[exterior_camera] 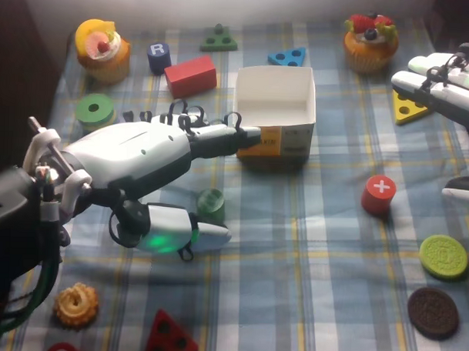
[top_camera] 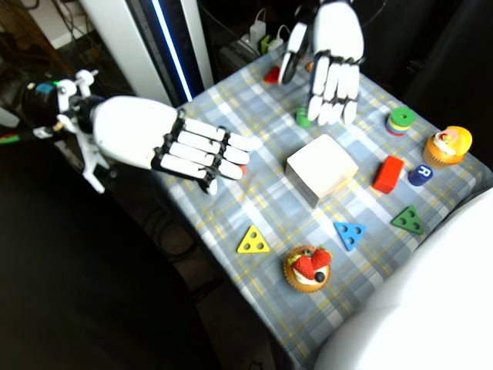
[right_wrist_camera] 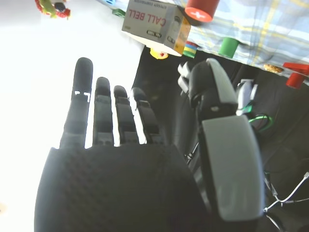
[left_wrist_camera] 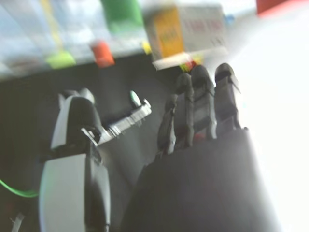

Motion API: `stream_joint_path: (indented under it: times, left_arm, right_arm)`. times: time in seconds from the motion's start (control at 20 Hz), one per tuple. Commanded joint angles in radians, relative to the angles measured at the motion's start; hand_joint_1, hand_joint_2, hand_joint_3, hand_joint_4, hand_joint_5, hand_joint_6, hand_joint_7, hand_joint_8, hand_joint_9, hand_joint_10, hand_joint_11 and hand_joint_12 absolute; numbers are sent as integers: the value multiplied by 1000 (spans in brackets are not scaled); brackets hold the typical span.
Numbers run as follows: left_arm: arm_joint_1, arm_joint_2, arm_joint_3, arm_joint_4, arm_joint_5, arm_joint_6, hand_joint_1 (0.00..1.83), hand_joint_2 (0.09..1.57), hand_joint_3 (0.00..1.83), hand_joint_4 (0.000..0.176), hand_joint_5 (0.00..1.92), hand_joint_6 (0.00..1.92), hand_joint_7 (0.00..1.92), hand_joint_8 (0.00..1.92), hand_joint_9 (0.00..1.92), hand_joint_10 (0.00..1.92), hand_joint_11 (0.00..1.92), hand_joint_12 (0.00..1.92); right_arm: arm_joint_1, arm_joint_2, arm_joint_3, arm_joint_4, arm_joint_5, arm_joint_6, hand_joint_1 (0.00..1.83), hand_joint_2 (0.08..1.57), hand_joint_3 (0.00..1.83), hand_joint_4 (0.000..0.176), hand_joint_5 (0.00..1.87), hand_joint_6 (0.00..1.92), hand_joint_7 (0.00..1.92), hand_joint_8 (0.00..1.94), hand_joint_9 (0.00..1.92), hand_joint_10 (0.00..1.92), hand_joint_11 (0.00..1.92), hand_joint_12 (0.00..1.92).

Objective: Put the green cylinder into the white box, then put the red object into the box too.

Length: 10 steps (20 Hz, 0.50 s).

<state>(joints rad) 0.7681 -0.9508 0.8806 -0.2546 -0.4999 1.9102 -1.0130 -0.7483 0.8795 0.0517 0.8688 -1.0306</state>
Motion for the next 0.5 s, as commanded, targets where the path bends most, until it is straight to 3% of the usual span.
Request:
stream_joint_path:
  times: [0.0, 0.1, 0.15, 0.35, 0.45]
  left_arm:
    - [-16, -8, 10, 4, -78, -1, 813, 1089, 0, 35, 266, 23, 434, 45, 0, 900, 0, 1002]
    - [-19, -28, 29, -22, -51, 27, 858, 1074, 0, 6, 353, 43, 514, 76, 0, 1067, 0, 1555]
    - [-19, -33, 30, -38, -47, 53, 875, 1084, 1, 1, 379, 49, 545, 89, 32, 1055, 0, 1682]
    - [-19, -64, 41, -126, -22, 211, 927, 1107, 1, 0, 470, 142, 618, 247, 152, 1146, 0, 1894]
    - [-17, -70, 45, -158, -19, 257, 955, 1153, 6, 0, 577, 208, 667, 327, 252, 1105, 0, 1870]
  right_arm:
    - [12, -2, 5, 9, 112, -4, 633, 1251, 3, 0, 0, 0, 0, 0, 0, 106, 0, 1297]
    - [12, -3, 5, 9, 112, -4, 605, 1260, 2, 0, 0, 0, 0, 0, 0, 112, 0, 1156]
    - [12, -3, 5, 10, 112, -4, 629, 1259, 0, 0, 0, 0, 1, 0, 0, 140, 0, 1145]
    - [10, -3, 5, 12, 109, -4, 625, 1273, 2, 0, 0, 0, 0, 0, 0, 78, 0, 964]
    - [10, -3, 5, 12, 109, -4, 590, 1283, 1, 0, 0, 0, 0, 0, 0, 69, 0, 845]
